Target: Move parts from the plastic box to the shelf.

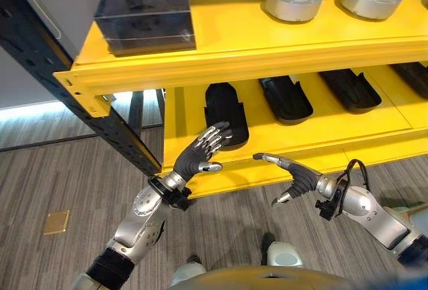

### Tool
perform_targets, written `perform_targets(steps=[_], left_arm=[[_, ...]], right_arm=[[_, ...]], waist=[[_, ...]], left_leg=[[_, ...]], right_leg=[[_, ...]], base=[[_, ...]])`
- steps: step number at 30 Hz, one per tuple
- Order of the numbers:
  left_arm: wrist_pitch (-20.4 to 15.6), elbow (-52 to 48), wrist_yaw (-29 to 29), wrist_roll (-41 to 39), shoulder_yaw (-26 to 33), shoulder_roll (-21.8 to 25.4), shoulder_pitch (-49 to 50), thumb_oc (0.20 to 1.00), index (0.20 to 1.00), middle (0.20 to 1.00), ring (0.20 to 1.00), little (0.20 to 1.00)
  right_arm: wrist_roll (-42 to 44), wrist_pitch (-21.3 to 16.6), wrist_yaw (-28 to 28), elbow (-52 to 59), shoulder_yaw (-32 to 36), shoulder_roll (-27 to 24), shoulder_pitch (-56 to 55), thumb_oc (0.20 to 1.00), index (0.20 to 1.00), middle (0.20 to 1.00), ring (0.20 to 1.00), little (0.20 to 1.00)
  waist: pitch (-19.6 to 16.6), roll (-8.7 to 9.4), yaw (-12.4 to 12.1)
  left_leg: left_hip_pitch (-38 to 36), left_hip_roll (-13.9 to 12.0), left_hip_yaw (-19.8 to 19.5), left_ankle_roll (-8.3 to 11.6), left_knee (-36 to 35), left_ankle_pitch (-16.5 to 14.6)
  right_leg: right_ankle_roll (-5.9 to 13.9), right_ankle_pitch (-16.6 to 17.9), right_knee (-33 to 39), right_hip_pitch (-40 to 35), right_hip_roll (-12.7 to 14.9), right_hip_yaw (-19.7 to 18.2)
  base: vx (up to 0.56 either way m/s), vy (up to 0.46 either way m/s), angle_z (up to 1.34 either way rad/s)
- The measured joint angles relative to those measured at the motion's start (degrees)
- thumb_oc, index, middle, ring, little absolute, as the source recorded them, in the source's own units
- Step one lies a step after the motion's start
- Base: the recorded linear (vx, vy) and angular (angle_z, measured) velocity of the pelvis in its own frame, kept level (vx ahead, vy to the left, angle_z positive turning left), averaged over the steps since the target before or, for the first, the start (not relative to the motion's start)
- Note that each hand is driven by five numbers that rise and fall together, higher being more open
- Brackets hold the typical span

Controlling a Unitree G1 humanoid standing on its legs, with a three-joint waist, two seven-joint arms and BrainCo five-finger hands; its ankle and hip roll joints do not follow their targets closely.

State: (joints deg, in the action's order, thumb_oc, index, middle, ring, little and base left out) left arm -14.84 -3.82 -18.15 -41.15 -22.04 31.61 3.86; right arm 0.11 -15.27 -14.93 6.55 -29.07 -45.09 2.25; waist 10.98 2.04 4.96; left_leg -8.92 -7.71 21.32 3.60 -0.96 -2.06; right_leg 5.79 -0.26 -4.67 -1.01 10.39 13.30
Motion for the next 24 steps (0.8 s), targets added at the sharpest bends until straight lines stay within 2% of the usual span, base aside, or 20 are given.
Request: perform_targets(steps=[4, 6, 11, 13, 20, 24], left_arm=[[-0.32, -0.09, 0.97, -0.04, -0.59, 0.06, 1.69, 1.0, 1.0, 1.0, 1.0, 1.0], [-1.19, -0.14, 1.15, 0.07, -0.57, 0.23, 1.95, 1.0, 1.0, 1.0, 1.0, 1.0], [-6.95, -5.26, 5.6, -0.51, -0.16, 0.54, 1.22, 1.0, 1.0, 1.0, 1.0, 1.0], [-10.41, -6.83, 7.14, -1.72, 0.99, 0.37, -1.11, 1.0, 1.0, 1.0, 1.0, 1.0], [-9.94, -6.86, 10.53, -1.87, 2.02, 0.38, -5.51, 1.0, 1.0, 1.0, 1.0, 1.0], [-9.5, -6.69, 12.33, -1.87, 2.42, 0.4, -7.41, 1.0, 1.0, 1.0, 1.0, 1.0]], right_arm=[[-1.53, 0.19, 1.3, -0.89, -1.08, 0.49, 0.19, 1.0, 1.0, 1.0, 1.0, 1.0], [-2.18, 0.18, 1.76, -0.94, -1.09, 0.43, 0.76, 1.0, 1.0, 1.0, 1.0, 1.0], [-5.33, 0.0, 3.51, -1.32, -3.5, 0.45, 4.64, 1.0, 1.0, 1.0, 1.0, 1.0], [-6.85, 0.29, 5.29, -2.8, -5.02, 0.57, 7.03, 1.0, 1.0, 1.0, 1.0, 1.0], [-8.45, 2.11, 9.15, -6.34, -5.92, 1.19, 13.35, 1.0, 1.0, 1.0, 1.0, 1.0], [-13.22, 2.56, 10.93, -7.93, -6.37, 1.67, 17.45, 1.0, 1.0, 1.0, 1.0, 1.0]], waist=[[-0.01, -0.21, -1.25], [0.18, -0.19, -2.93], [3.15, 0.25, -4.71], [5.53, 0.26, -5.96], [10.51, 0.31, -7.41], [13.62, -0.1, -7.66]], left_leg=[[1.27, -0.23, -1.5, 0.24, -1.23, 1.02], [2.02, -0.37, -1.61, 0.23, -0.87, 1.05], [4.42, -0.39, -3.16, 0.24, 0.17, 1.35], [6.05, -0.86, -4.4, 0.32, 1.4, 1.41], [9.05, -1.54, -4.95, 0.45, 3.52, 1.48], [10.29, -1.74, -5.24, 0.45, 4.42, 1.48]], right_leg=[[-0.13, 1.01, 2.45, -0.46, -0.62, 1.74], [-0.3, 1.72, 3.55, -0.36, -0.94, 1.87], [-0.42, 2.12, 3.96, 0.43, -1.0, 3.3], [-0.48, 2.16, 4.01, 0.65, -1.19, 4.5], [-1.24, 2.56, 3.42, 2.68, -1.65, 4.8], [-1.49, 2.71, 2.71, 3.7, -1.6, 4.82]], base=[[-0.03, 0.019, 0.19], [-0.07, 0.013, 0.08], [-0.07, -0.015, 0.15], [-0.11, -0.094, 0.24], [-0.07, -0.028, 0.04], [-0.06, 0.003, 0.01]])
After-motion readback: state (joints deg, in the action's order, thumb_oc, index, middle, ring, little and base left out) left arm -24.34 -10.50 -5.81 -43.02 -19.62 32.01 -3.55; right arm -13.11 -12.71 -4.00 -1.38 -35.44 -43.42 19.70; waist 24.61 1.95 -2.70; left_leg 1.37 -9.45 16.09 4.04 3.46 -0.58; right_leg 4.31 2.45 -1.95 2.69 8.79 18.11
